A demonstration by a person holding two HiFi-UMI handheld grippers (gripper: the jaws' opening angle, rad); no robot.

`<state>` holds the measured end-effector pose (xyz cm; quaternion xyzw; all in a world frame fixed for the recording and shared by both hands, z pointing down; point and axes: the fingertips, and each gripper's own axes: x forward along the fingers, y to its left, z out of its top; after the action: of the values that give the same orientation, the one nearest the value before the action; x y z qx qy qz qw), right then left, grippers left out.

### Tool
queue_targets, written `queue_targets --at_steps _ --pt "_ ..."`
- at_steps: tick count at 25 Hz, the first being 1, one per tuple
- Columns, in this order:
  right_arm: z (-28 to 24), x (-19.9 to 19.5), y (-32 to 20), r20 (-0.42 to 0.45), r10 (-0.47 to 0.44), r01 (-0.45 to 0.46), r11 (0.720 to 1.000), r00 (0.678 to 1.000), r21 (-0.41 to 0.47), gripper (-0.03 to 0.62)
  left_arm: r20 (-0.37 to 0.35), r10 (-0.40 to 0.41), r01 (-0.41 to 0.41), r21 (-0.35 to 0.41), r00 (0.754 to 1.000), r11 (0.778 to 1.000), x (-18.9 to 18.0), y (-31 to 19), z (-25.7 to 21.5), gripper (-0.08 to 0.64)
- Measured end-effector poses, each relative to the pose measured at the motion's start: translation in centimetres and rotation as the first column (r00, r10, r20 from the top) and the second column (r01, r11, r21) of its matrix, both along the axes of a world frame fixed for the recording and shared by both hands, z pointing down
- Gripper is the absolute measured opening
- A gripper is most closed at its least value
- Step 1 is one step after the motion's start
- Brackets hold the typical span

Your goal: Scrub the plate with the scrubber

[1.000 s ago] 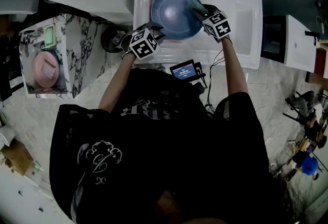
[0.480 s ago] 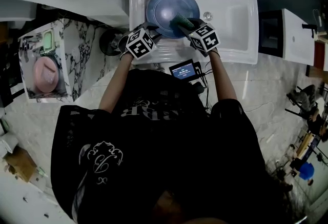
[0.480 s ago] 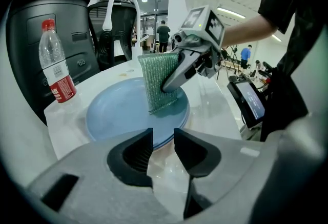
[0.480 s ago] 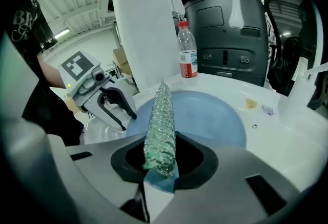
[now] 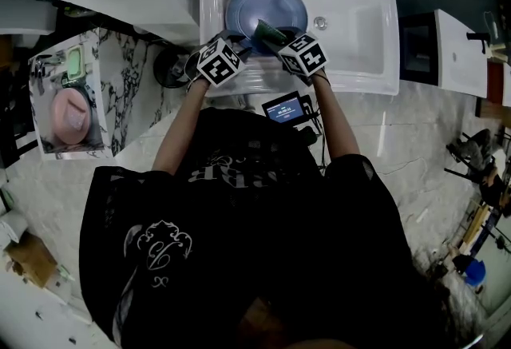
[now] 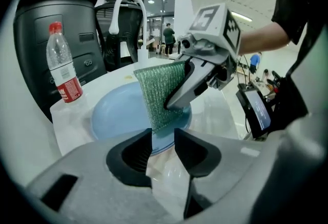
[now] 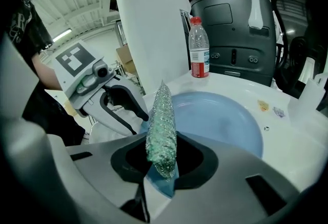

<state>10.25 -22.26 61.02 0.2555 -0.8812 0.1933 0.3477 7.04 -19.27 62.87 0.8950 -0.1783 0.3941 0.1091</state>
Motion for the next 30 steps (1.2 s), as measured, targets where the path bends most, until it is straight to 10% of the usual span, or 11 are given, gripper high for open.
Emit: queue_targets --at_steps 13,30 --pt "-11.1 1.6 3.1 0.282 0.257 -0.297 0.948 0.925 0.112 0.091 -0.316 -0.137 0.166 0.066 0.939 0.984 -0.7 1.6 -11.0 0.132" --pt "-14.7 3.5 16.8 0.434 0.357 -0.441 0.891 0.827 0.109 0.091 -0.451 -0.139 0.216 0.123 0.881 0.969 0.9 12.7 -18.7 0.127"
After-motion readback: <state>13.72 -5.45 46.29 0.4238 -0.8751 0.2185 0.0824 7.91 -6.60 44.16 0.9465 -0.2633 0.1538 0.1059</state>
